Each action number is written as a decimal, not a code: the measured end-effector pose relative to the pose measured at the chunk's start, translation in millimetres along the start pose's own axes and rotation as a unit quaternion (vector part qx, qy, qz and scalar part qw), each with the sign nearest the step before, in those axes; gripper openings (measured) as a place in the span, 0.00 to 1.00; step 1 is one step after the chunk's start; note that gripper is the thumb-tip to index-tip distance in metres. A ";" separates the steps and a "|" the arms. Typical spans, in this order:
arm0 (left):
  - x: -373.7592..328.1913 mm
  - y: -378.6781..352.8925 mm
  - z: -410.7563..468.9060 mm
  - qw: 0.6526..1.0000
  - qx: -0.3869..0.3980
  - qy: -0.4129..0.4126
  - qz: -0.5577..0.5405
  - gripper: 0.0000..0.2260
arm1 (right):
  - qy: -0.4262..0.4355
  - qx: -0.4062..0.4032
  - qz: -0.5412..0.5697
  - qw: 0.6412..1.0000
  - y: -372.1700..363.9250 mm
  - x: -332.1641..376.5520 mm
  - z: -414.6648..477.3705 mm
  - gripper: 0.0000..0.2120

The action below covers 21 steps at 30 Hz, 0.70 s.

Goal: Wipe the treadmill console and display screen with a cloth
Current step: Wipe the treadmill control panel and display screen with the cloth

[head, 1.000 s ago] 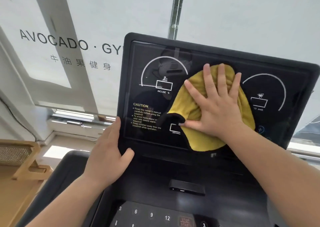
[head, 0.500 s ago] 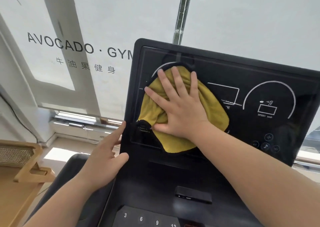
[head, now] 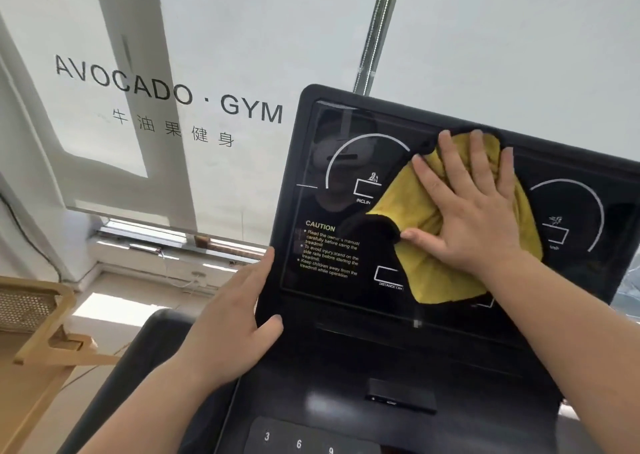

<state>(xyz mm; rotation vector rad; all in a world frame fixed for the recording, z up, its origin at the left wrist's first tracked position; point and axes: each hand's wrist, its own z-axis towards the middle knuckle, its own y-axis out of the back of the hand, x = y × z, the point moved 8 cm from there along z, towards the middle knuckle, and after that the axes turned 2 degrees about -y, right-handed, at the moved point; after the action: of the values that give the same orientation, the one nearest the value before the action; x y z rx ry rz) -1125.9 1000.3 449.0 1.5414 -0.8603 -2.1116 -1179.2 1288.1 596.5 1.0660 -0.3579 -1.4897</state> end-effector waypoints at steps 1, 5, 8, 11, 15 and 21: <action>1.4 0.5 -0.5 1.000 -0.004 -0.001 -0.010 0.41 | -0.013 0.000 0.002 1.000 5.6 -2.8 13.0 0.48; 8.1 2.6 -5.1 0.997 -0.025 0.000 -0.073 0.38 | -0.021 -0.002 0.008 1.000 19.7 21.7 62.4 0.50; 10.4 3.3 -10.0 0.993 -0.038 0.003 -0.107 0.37 | 0.026 -0.008 0.004 1.000 21.5 63.8 83.2 0.50; 15.9 3.0 -15.5 0.990 -0.056 0.009 -0.127 0.35 | 0.069 -0.003 -0.010 0.998 16.1 103.9 84.6 0.48; 28.1 -0.2 -23.3 0.984 -0.092 0.038 -0.149 0.33 | 0.088 0.003 0.001 0.996 2.7 137.1 58.6 0.46; 24.7 -5.5 -19.3 0.989 -0.088 0.017 -0.114 0.32 | 0.208 0.037 -0.010 0.977 -36.2 152.8 -30.1 0.41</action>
<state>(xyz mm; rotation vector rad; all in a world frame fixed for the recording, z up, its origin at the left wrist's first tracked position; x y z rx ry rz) -1115.3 984.0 423.8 1.6406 -0.4902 -2.2427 -1158.6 1169.2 491.7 1.4086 -0.1061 -1.2371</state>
